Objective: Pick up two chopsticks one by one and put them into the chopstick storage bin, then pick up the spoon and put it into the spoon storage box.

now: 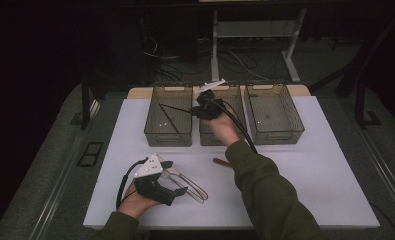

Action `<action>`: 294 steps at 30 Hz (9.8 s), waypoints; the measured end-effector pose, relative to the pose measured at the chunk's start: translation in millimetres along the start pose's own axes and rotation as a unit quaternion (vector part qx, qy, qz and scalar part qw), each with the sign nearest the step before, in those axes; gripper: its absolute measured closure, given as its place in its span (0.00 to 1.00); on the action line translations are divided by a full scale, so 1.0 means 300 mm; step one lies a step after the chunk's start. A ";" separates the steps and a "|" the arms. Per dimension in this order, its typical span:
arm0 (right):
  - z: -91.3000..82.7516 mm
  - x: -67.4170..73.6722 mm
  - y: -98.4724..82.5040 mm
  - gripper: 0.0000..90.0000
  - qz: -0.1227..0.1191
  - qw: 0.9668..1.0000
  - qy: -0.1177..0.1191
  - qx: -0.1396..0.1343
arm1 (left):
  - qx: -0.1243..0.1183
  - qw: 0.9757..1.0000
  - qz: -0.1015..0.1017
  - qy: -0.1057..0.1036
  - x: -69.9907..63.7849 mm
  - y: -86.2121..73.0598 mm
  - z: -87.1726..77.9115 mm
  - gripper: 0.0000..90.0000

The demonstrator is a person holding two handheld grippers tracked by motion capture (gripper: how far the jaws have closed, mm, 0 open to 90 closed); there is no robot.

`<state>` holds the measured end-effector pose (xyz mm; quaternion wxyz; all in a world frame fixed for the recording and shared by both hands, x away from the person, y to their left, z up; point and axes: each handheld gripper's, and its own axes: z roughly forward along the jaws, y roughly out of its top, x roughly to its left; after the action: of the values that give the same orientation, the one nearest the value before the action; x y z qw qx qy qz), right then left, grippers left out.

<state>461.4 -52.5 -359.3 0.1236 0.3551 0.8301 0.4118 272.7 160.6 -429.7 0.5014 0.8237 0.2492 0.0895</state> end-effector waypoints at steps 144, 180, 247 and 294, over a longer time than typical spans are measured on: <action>-0.300 -0.046 -0.604 0.99 -0.009 0.995 0.038 0.090 | 0.004 1.000 -0.002 0.007 -0.014 -0.006 -0.001 0.00; -0.529 -0.139 -0.649 0.52 0.032 0.998 0.052 0.002 | 0.004 1.000 -0.007 0.008 -0.012 -0.007 -0.006 0.00; -0.490 -0.130 -0.752 0.80 -0.056 0.988 0.093 0.111 | 0.006 1.000 -0.006 0.006 -0.018 -0.007 -0.001 0.00; -0.591 -0.184 -0.691 0.88 0.033 0.998 0.056 0.019 | -0.006 1.000 -0.014 0.005 0.024 -0.015 -0.001 0.00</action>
<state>311.6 -281.1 -412.3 0.0561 0.3607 0.8314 0.4189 277.2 165.9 -434.2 0.5063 0.8167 0.2625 0.0884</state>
